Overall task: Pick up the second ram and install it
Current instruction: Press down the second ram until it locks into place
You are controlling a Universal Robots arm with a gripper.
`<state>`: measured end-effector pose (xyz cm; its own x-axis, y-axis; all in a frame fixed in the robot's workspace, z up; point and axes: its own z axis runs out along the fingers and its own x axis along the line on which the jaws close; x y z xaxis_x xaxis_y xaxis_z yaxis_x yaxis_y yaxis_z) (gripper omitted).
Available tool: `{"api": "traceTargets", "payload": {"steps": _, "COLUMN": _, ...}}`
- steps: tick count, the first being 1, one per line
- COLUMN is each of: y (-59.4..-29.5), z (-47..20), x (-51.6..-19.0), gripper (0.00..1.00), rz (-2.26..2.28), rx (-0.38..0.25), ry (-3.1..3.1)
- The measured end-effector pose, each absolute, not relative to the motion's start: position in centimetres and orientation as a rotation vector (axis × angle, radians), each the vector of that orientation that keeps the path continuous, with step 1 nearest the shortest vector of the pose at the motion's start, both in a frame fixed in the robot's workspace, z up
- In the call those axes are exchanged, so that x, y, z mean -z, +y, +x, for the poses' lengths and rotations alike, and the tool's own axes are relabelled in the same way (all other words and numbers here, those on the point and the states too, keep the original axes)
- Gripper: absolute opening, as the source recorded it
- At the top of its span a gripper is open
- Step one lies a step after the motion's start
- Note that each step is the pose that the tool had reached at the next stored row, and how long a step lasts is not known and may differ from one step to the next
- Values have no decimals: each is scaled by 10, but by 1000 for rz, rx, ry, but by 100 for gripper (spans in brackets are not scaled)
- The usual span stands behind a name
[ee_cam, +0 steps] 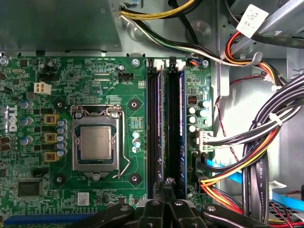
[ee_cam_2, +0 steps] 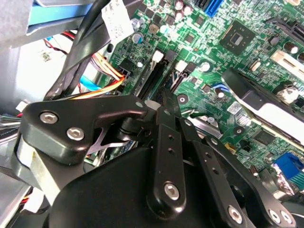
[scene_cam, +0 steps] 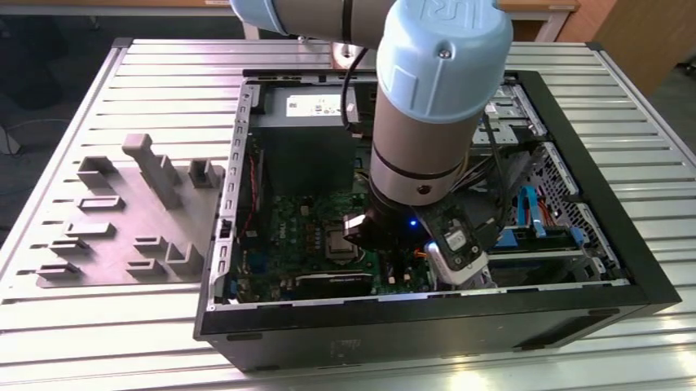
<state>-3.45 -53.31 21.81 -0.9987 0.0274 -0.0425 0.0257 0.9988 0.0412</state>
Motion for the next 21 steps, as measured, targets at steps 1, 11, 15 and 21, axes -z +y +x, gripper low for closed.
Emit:
{"api": "traceTargets", "payload": {"steps": 1, "y": -533, "z": -35, "x": -217, "gripper": 11, "rz": 41, "rx": -63, "ry": 3098}}
{"api": "traceTargets", "payload": {"steps": 11, "y": -533, "z": -34, "x": -218, "gripper": 11, "rz": 41, "rx": -66, "ry": 3097}}
{"api": "traceTargets", "payload": {"steps": 15, "y": -533, "z": -34, "x": -227, "gripper": 11, "rz": 41, "rx": -64, "ry": 3097}}
{"api": "traceTargets", "payload": {"steps": 21, "y": -533, "z": -34, "x": -239, "gripper": 11, "rz": 41, "rx": -64, "ry": 3097}}
